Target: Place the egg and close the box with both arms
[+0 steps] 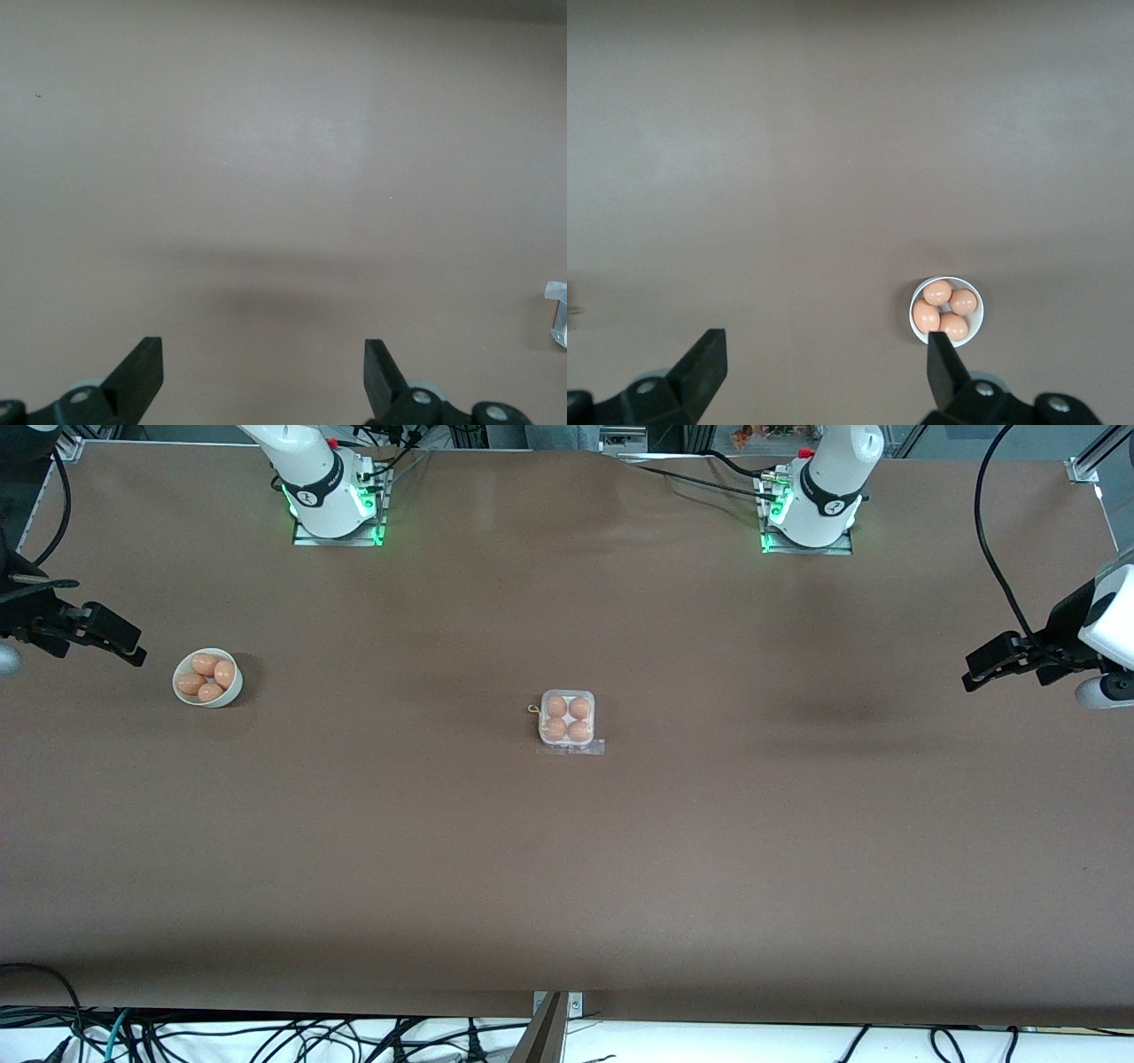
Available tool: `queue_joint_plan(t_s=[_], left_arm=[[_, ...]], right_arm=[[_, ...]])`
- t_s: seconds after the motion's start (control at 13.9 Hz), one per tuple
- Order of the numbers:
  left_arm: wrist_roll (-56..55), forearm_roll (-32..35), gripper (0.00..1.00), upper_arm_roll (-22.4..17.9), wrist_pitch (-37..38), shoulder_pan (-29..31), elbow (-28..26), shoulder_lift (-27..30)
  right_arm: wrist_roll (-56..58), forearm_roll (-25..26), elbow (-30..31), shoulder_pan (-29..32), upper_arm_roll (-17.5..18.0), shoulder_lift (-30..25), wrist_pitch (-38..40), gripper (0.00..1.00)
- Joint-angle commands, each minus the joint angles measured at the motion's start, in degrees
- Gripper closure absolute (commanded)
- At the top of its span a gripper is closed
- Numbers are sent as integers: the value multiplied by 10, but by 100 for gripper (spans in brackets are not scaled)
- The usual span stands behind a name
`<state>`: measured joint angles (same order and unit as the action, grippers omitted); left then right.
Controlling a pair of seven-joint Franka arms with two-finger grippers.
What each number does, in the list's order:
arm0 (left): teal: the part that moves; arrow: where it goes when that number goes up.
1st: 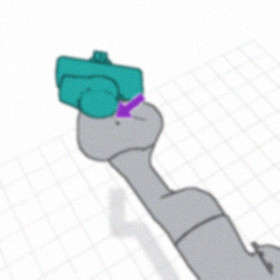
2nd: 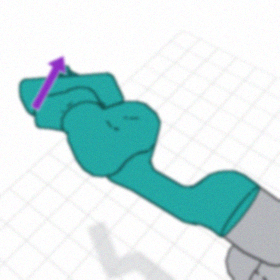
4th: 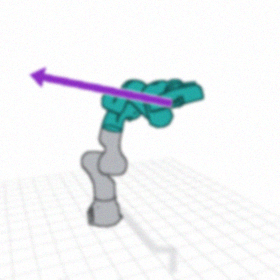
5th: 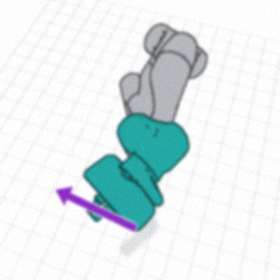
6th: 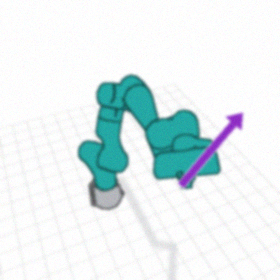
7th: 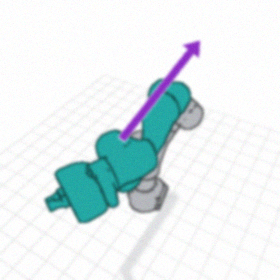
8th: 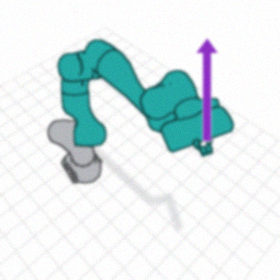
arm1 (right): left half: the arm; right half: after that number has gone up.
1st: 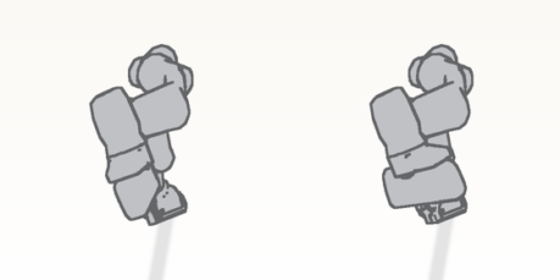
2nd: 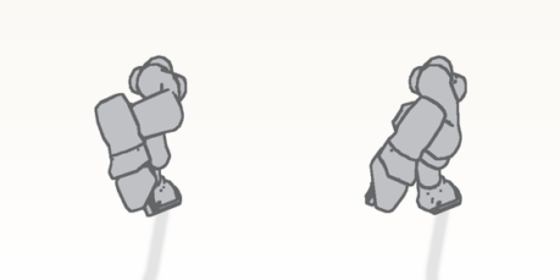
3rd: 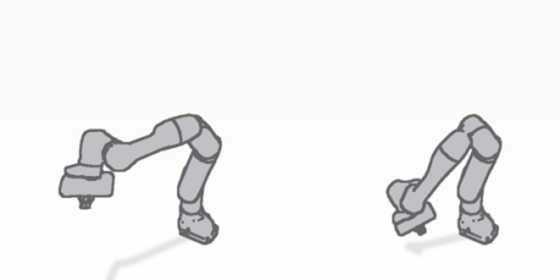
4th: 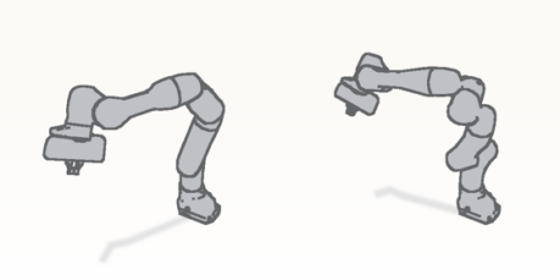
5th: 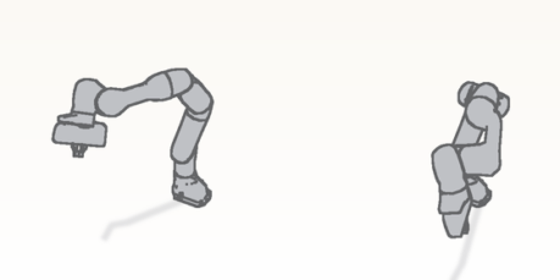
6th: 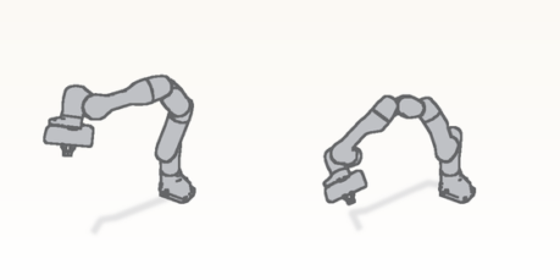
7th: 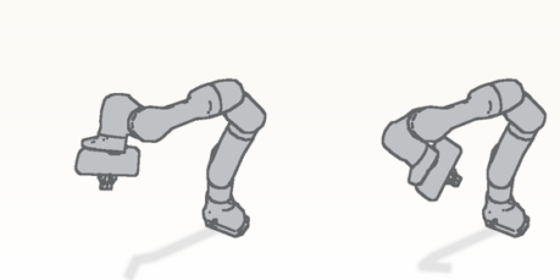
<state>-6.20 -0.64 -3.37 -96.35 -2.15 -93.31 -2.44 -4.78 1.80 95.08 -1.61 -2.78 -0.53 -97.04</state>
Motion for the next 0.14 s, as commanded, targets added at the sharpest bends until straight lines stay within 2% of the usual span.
queue_joint_plan(t_s=[0.0, 0.07], left_arm=[[11, -10, 0, 7, -1, 8, -21, 19], [11, -10, 0, 7, -1, 8, -21, 19]], right_arm=[[7, -9, -5, 6, 4, -2, 5, 0], [2, -9, -5, 6, 4, -2, 5, 0]])
